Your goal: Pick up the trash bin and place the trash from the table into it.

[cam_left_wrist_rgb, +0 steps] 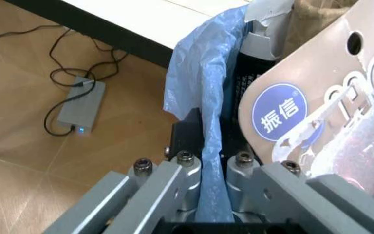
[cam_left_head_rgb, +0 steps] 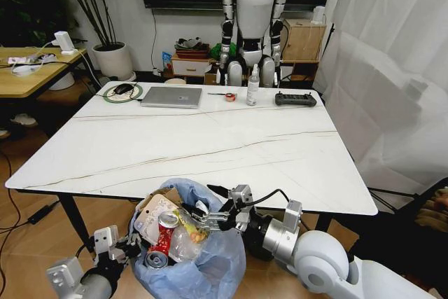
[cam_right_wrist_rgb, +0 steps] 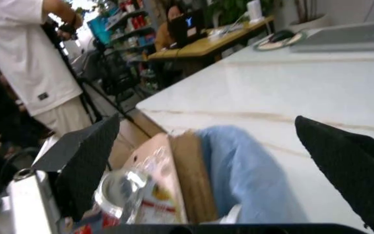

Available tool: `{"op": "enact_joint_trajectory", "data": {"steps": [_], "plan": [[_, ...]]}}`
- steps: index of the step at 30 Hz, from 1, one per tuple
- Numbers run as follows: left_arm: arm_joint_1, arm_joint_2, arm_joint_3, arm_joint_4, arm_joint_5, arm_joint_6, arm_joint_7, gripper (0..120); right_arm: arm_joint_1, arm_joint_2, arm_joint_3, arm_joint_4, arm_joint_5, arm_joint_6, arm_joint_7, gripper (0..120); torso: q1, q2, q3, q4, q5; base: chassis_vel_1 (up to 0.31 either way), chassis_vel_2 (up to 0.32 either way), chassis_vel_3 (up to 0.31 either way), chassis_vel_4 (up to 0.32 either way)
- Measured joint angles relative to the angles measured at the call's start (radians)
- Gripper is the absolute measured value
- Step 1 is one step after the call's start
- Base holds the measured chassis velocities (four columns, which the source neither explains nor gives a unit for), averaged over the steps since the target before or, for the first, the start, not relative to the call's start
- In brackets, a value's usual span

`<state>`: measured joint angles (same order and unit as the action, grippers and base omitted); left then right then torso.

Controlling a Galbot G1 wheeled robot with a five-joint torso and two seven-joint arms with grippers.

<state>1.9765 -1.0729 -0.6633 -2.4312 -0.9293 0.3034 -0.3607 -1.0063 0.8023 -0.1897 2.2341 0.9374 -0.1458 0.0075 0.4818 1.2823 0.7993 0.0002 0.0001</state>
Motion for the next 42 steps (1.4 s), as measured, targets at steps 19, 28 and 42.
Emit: {"op": "enact_joint_trajectory", "data": {"steps": [19,28,42], "plan": [[0.015,0.029,0.027,-0.020,0.047,-0.007,0.013,0,-0.563,0.057,0.633,0.023,-0.271,0.188,0.185,100,0.000,0.000,0.000,0.0001,0.0002,0.000,0.000,0.000,0.000],[0.006,0.051,0.042,-0.017,0.056,-0.013,0.009,0,-0.885,0.229,0.793,0.026,-0.466,0.280,0.128,100,0.000,0.000,0.000,-0.0002,0.0000,0.000,0.000,0.000,0.000],[-0.001,0.144,0.065,0.017,0.001,-0.023,-0.011,0,-1.013,0.420,0.819,-0.008,-0.581,0.373,0.082,100,0.000,0.000,0.000,0.0000,-0.0002,0.000,0.000,0.000,0.000]]}}
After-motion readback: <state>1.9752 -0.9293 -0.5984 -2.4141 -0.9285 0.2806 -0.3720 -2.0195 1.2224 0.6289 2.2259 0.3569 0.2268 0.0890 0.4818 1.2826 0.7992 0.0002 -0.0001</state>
